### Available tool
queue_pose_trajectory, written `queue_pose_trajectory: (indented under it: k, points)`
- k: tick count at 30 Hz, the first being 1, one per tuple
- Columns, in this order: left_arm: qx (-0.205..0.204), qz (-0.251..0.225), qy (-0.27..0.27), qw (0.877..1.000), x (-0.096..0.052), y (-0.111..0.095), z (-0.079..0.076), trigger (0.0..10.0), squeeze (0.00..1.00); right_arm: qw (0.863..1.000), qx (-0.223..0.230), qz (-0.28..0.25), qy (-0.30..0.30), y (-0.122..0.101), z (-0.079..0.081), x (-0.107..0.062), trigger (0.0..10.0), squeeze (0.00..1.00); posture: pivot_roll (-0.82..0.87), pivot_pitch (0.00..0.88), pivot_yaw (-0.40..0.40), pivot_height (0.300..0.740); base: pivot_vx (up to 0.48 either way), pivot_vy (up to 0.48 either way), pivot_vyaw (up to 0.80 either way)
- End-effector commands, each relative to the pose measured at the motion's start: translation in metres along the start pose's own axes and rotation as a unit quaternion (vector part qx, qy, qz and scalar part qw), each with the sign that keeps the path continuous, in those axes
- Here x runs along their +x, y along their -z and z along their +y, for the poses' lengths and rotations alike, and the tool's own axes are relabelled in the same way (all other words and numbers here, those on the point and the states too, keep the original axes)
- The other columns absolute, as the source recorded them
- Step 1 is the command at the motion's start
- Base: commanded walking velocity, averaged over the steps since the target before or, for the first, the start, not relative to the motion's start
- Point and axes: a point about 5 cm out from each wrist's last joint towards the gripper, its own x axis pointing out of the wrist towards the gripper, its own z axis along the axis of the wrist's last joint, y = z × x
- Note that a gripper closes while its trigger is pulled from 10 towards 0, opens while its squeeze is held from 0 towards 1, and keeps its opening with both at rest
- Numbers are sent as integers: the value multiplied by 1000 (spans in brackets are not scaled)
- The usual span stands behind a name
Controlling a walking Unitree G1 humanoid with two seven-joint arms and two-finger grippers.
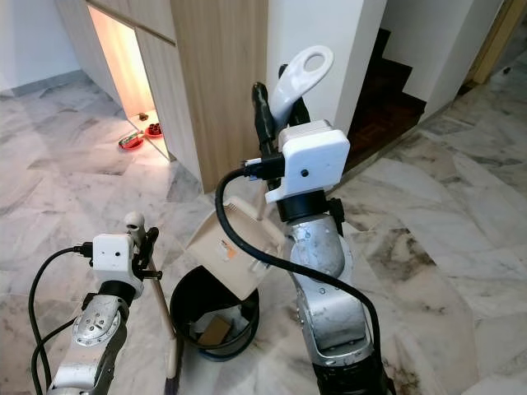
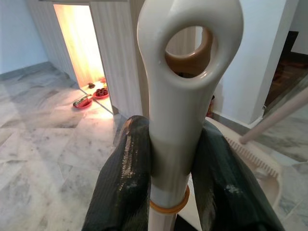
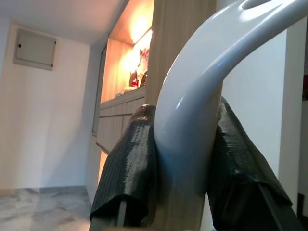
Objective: Sweep floor
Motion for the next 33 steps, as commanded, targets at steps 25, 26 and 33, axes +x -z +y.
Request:
queue_pose_trajectory:
  k: [25,26,33]
  points:
    - [-9,-29,11,999,4,-10,-5,10000,0,994,-30,-81,-72,-25,20,-2,10000,0,34,0,-24,740,0,0,0]
    - [-9,-29,12,999,4,-10,-5,10000,0,994,-31,-81,-72,-25,20,-2,10000,0,34,0,-24,740,0,0,0]
    - [-9,-28,14,999,3,-9,-7,10000,0,993,-80,-73,-53,-22,13,-2,10000,0,31,0,-22,740,0,0,0]
